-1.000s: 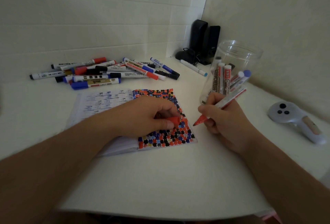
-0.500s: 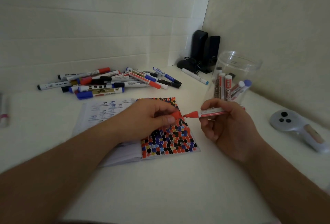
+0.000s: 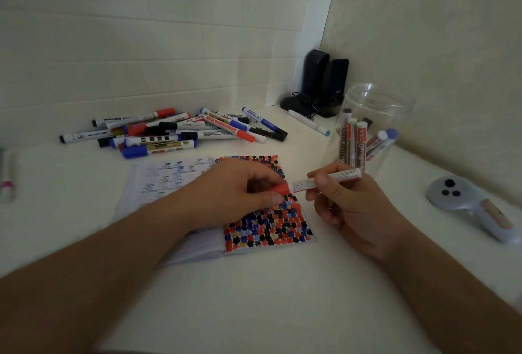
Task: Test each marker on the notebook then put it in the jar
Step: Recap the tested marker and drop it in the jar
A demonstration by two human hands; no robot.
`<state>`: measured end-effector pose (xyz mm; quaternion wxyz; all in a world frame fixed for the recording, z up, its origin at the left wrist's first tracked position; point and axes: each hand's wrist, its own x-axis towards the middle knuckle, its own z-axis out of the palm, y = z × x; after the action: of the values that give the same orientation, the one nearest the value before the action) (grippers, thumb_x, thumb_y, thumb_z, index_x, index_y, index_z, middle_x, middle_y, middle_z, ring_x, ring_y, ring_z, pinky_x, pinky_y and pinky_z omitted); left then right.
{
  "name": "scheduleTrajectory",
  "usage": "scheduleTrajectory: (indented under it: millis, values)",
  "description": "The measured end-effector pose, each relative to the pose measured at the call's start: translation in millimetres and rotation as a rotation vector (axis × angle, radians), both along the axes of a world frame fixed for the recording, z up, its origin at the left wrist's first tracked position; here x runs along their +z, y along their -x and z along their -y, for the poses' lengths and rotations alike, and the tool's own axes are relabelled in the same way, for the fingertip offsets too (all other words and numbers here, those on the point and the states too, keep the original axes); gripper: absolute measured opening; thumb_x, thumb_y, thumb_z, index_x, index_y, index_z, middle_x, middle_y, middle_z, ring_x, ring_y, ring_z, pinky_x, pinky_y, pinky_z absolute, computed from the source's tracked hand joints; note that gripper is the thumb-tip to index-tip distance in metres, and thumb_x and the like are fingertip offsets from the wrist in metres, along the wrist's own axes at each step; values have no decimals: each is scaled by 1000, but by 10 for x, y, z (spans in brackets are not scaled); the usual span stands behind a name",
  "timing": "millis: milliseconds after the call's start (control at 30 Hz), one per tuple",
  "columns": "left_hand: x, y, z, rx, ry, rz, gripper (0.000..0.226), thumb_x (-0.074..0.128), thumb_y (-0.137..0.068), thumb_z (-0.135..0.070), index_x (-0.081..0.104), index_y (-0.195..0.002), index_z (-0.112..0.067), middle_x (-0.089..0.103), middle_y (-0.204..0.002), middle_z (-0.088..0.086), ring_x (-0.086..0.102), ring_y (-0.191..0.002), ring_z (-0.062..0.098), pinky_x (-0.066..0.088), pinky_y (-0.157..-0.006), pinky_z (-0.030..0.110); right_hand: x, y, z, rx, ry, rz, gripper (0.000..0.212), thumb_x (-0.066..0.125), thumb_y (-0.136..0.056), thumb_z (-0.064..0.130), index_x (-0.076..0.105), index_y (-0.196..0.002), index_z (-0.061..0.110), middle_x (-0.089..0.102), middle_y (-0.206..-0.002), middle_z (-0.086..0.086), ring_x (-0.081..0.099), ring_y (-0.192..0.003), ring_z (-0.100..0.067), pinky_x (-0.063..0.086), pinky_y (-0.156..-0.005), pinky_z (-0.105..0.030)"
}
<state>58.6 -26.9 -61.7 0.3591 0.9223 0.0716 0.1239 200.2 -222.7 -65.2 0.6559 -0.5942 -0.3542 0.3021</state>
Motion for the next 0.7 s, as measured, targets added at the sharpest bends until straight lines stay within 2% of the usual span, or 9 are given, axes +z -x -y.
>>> scheduleTrajectory:
  millis: [67, 233, 367, 567, 700]
  values:
    - [-6, 4, 0, 22, -12, 25, 27, 75, -90, -39, 72, -117, -41, 71, -90, -25, 64, -89, -10, 46, -74, 4, -8, 6, -8, -4, -20, 4, 33, 73, -82, 35, 70, -97, 5, 70, -84, -15, 48, -54, -20, 40, -45, -22]
    - [-19, -23, 21, 35, -106, 16, 23, 78, -88, -36, 72, -111, -40, 70, -87, -17, 64, -83, -1, 51, -75, 19, -61, -2, -24, -26, -21, 84, 20, 70, -90, 26, 72, -95, 7, 72, -86, -16, 51, -55, -22, 41, -47, -25]
    - [-36, -29, 58, 43, -114, 55, 22, 77, -89, -34, 72, -110, -37, 68, -88, -19, 62, -86, -3, 45, -71, 9, -75, -12, -39, -45, 2, 115, 18, 71, -90, 28, 74, -95, 12, 73, -87, -16, 55, -59, -23, 43, -49, -26]
    - [-8, -43, 33, 49, -52, 114, 18, 80, -87, -35, 73, -103, -39, 69, -83, -22, 64, -85, -7, 45, -70, 5, -81, 30, -24, -88, 5, 147, 26, 70, -89, 31, 72, -103, 9, 75, -90, -13, 56, -61, -21, 46, -54, -25]
    - [-7, -72, 51, 15, -9, 99, 23, 82, -81, -43, 67, -98, -40, 71, -91, -23, 65, -88, -10, 47, -72, 5, -64, 86, -24, -88, 37, 203, 23, 71, -89, 27, 71, -104, 10, 70, -88, -7, 58, -67, -20, 51, -59, -25]
